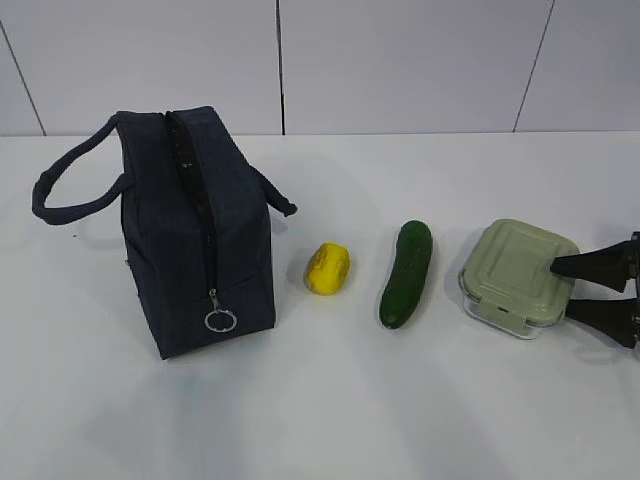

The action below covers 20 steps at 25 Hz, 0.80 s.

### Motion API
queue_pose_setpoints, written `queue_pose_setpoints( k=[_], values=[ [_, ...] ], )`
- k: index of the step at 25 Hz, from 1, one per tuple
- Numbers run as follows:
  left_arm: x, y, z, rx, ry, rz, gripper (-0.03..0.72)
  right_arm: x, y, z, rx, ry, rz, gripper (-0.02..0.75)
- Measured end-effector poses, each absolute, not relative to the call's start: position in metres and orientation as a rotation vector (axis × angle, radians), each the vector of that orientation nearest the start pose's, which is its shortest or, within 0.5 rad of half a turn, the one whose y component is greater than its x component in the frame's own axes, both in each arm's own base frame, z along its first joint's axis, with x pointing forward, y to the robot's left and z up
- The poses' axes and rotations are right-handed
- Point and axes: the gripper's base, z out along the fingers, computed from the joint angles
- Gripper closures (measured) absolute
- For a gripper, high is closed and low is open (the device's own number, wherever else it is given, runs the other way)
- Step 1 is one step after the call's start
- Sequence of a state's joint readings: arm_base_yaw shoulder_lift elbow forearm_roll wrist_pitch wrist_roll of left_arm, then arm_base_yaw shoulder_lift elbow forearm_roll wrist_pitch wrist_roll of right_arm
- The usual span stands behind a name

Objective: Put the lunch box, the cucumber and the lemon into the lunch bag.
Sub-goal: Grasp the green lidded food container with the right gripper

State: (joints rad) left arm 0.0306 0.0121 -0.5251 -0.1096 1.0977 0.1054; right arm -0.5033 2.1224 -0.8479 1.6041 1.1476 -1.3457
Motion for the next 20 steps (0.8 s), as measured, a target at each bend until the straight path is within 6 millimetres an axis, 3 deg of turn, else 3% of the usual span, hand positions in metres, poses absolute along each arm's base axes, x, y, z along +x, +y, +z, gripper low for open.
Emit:
queue_pose_setpoints(
  k=[14, 20],
  values=[
    [-0.0075, -0.0091, 0.2817, 0.084, 2.062, -0.047, 0.448, 0.3147, -0.0786, 0.0858, 0.589, 2.167, 1.381, 0.206],
    [-0.0075, -0.0091, 0.2817, 0.084, 2.062, -0.047, 0.448, 0.3147, -0.0787, 0.0855, 0.588, 2.167, 1.380, 0.144]
  ],
)
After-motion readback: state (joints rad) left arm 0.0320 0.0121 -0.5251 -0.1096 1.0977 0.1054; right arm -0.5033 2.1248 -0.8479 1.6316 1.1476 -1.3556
